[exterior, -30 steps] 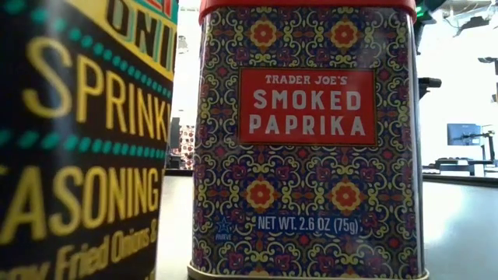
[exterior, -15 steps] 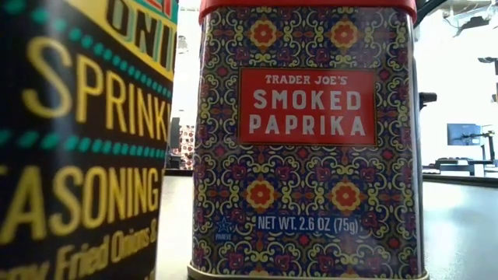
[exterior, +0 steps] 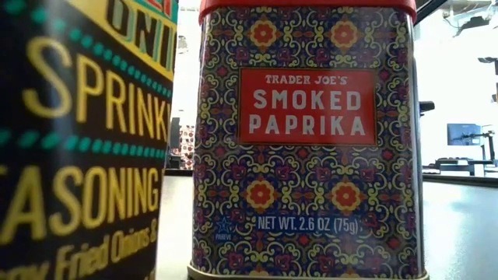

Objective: Sort spices by type
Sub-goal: Put the top yellow seasoning bottle into the black bin

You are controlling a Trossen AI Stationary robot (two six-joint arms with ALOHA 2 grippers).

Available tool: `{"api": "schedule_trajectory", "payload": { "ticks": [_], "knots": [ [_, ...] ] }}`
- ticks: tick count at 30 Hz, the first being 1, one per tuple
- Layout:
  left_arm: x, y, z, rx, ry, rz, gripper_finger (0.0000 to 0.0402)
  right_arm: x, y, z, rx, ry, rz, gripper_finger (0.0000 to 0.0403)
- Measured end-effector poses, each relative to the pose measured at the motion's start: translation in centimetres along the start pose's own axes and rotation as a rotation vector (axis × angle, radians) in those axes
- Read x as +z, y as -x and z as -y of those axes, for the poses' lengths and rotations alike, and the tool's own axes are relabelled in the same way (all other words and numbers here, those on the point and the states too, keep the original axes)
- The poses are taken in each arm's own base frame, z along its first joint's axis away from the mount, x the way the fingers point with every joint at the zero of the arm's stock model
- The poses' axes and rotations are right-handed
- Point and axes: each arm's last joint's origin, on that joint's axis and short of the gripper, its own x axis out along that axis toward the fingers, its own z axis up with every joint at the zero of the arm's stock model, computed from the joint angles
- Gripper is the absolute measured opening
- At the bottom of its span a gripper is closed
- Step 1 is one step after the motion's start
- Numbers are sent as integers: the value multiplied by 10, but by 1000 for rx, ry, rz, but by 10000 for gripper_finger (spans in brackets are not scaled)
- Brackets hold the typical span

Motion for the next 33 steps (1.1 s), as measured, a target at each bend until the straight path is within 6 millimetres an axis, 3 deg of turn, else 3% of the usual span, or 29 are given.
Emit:
{"api": "schedule_trajectory", "payload": {
  "ticks": [11,21,28,33],
  "knots": [
    [0,0,0,0,-18,-2,261,-3,0,3,-30,-8,-32,265],
    [0,0,0,0,-19,-3,261,-9,6,3,-19,60,-22,252],
    [0,0,0,0,-20,-2,261,-32,46,11,99,131,99,251],
    [0,0,0,0,-49,-2,261,-59,98,19,271,237,260,251]
  ]
}}
